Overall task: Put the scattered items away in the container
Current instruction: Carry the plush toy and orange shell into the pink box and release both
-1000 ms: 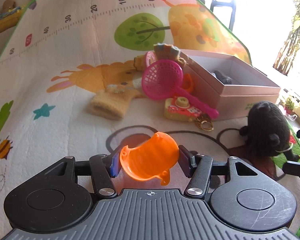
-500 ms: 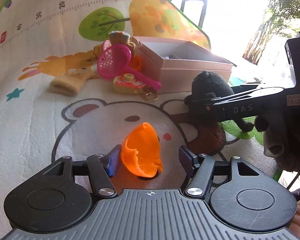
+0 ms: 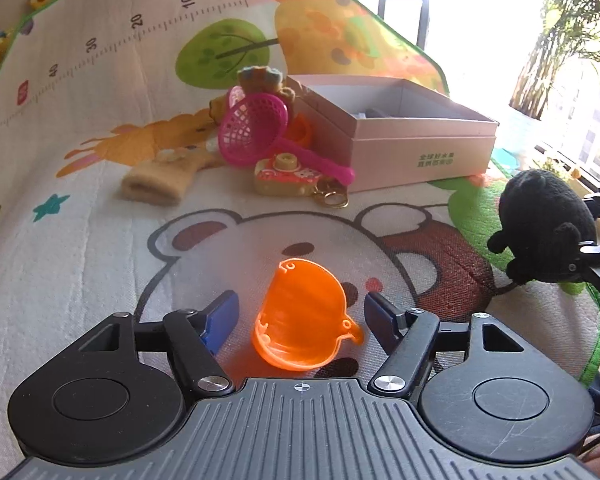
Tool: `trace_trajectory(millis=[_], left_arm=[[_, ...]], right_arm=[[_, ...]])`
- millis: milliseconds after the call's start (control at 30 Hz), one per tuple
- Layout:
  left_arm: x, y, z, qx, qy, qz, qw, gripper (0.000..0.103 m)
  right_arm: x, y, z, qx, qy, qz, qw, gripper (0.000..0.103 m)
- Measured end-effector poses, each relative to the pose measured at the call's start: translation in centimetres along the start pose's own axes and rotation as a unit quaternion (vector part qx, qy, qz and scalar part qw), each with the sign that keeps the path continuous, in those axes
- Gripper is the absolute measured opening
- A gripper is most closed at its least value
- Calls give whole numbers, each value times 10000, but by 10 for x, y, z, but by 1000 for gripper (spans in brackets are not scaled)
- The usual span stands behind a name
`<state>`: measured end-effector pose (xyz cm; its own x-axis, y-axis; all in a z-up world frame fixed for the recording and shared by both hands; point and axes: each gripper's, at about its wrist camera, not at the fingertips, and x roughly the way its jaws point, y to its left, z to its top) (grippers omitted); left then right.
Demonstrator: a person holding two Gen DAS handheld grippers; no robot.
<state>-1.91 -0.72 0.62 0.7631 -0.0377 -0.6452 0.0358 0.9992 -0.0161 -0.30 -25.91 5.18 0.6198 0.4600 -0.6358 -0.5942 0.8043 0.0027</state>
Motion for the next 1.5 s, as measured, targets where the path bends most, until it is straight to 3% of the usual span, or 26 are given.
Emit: trace_trajectory(millis=[133, 567, 767, 1033, 1167, 1233, 1300, 1433, 1500], left_arm=[[-2, -3, 1, 80, 12, -40, 10000, 57], [-20, -43, 23, 696, -82, -792, 9944, 57], [-4, -57, 69, 1096, -372, -932, 9889, 57], [34, -71, 159, 1332, -1423, -743, 9780, 57], [69, -76, 183, 1285, -1524, -721, 9773, 57], [87, -77, 189, 1300, -1490, -689, 9778, 58], [101, -74, 192, 1198, -1385, -761, 9801, 71], [109, -59, 186, 916, -1181, -820, 9854, 81], [104, -52, 178, 882, -1142, -776, 9865, 91]], right_arm=[[-1, -2, -1, 58, 1, 30, 10000, 75], [-8, -7, 11, -95, -72, 148, 9998, 75], [-2, -44, 64, 151, -483, 42, 9987, 75], [53, -102, 155, 589, -802, -80, 9950, 75], [81, -122, 179, 803, -842, -86, 9932, 76], [93, -129, 183, 916, -840, -17, 9922, 82], [102, -133, 184, 1050, -857, -28, 9908, 92], [111, -136, 179, 1137, -813, -59, 9902, 92], [113, -138, 174, 1188, -766, -75, 9899, 92]])
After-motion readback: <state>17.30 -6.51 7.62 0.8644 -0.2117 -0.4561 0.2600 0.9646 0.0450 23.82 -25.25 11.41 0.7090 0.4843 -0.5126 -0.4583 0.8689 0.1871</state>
